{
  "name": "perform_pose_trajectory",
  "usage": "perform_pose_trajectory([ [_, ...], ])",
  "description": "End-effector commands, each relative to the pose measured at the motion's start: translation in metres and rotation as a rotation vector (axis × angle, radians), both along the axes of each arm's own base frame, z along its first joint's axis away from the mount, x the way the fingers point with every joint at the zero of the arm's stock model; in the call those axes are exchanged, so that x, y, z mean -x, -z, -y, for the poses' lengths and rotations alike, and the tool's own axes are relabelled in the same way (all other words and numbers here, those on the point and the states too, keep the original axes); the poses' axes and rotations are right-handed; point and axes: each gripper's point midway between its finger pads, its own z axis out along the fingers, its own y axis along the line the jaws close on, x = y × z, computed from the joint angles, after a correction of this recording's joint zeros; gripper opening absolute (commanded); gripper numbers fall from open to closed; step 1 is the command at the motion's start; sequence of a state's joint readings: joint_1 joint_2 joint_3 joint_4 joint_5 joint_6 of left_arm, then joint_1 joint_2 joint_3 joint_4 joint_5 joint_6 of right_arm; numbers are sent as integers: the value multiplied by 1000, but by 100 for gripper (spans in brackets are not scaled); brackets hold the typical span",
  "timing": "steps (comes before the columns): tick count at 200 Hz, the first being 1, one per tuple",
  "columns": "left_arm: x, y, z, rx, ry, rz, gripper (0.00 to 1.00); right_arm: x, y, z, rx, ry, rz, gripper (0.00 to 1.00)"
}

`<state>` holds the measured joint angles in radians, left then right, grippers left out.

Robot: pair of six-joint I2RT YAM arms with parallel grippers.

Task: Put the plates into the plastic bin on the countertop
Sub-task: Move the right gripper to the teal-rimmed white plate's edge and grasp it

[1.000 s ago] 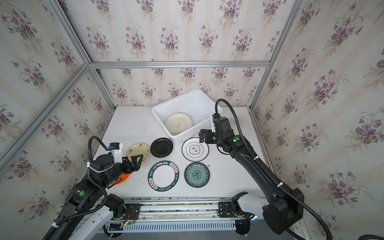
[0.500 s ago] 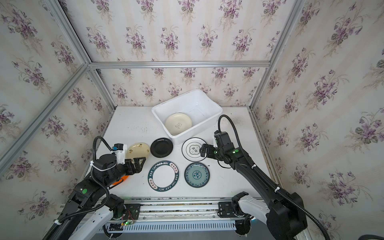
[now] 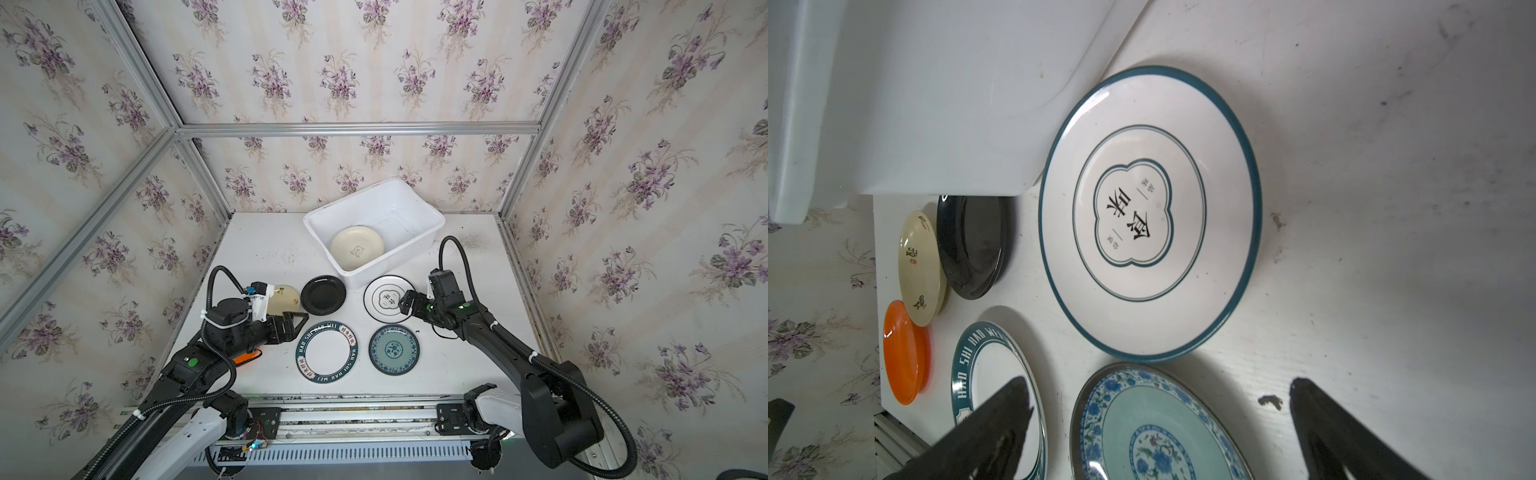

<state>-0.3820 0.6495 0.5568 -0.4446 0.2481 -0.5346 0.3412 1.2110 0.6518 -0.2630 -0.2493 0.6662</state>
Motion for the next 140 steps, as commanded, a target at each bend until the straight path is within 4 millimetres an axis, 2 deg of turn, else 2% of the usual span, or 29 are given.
perform_pose_trajectory([
  [1, -8, -13, 17, 81, 54, 29, 99, -15, -2, 0, -24, 19, 44, 99],
  [22, -10, -16, 24, 116, 78, 26, 99, -20, 6, -1, -63, 22, 19, 99],
  [45, -13, -24, 25, 139, 74, 61, 99, -26, 6, -9, -111, 5, 26, 96],
  [82, -15, -26, 21, 164, 53, 66, 99, -32, 17, -6, -108, 36, 4, 94],
  [106, -14, -26, 20, 175, 45, 59, 99, -31, 26, -3, -113, 67, -20, 89],
  [140, -13, -26, 17, 178, 29, 70, 99, -33, 29, 0, -114, 86, -7, 87],
])
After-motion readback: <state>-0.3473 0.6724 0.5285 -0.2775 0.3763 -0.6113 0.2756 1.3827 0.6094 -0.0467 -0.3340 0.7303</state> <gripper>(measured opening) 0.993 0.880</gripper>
